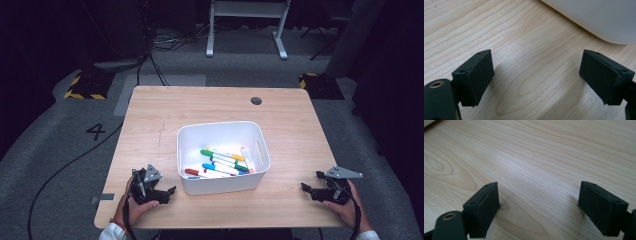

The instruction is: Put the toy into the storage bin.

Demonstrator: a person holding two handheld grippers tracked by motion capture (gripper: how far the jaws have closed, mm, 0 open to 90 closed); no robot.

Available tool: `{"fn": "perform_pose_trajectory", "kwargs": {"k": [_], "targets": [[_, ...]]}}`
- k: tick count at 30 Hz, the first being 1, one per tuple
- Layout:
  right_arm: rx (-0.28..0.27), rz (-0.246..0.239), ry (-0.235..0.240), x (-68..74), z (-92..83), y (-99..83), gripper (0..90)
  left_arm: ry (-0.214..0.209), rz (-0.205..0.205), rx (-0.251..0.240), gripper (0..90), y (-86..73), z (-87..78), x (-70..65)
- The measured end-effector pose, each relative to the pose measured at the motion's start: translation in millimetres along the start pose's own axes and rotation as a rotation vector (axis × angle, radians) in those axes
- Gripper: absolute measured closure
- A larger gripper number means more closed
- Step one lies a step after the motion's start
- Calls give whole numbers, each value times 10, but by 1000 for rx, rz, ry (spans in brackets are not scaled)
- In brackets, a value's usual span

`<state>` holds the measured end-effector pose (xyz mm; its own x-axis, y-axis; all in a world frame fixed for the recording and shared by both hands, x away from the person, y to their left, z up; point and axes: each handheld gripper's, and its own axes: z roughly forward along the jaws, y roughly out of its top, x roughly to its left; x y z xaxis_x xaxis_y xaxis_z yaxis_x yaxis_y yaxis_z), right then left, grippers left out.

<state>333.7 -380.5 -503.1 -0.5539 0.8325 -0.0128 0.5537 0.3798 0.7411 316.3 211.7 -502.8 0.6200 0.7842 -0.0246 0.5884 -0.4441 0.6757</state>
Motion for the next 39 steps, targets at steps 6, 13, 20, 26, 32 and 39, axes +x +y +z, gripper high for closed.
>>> {"fn": "perform_pose_trajectory", "kwargs": {"k": [6, 13, 20, 26, 32, 39], "targets": [[0, 0, 0, 0, 0, 0, 173, -6, 2, 1, 124, 0, 2, 2], [-1, 4, -2, 6, 2, 1, 174, -10, 0, 2, 125, -3, 1, -3], [-1, 7, -3, 6, 2, 1, 174, 2, 5, -2, 124, -3, -4, -3], [0, 6, -3, 4, 1, 1, 176, 1, 6, -2, 124, -3, -3, -4], [0, 5, -3, 3, 1, 1, 176, 0, 2, -1, 124, -3, -3, -5], [-2, 9, -2, 1, 0, 0, 181, 0, 2, 0, 124, -3, -3, -5]]}}
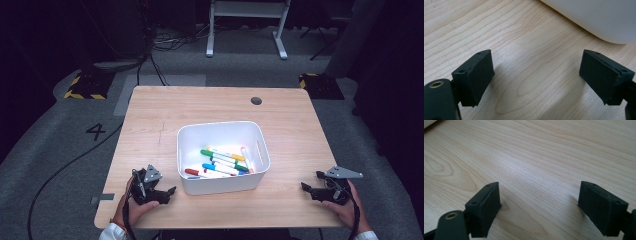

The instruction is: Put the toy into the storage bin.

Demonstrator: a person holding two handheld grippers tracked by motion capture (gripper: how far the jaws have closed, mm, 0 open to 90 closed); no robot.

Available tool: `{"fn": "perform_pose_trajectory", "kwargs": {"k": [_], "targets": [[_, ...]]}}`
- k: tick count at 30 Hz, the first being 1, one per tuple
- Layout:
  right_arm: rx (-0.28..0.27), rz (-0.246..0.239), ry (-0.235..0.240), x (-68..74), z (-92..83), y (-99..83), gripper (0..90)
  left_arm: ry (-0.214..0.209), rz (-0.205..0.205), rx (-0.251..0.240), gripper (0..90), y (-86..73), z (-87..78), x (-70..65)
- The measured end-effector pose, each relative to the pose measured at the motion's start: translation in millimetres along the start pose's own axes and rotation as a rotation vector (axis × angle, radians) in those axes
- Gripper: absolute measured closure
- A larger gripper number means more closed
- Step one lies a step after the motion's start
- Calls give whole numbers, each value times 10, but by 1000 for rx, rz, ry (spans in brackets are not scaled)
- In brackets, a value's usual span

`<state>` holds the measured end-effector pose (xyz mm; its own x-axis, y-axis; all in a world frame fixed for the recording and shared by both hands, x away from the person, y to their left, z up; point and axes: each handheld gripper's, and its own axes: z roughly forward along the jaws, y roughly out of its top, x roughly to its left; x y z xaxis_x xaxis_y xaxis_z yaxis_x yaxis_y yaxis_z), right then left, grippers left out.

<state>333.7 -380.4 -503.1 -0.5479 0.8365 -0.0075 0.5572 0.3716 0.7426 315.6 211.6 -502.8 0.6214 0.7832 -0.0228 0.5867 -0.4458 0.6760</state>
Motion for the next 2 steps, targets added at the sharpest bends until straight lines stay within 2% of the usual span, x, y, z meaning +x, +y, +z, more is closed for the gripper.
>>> {"fn": "perform_pose_trajectory", "kwargs": {"k": [2], "targets": [[0, 0, 0, 0, 0, 0, 181, 0, 0, 0, 124, 0, 0, 0]]}}
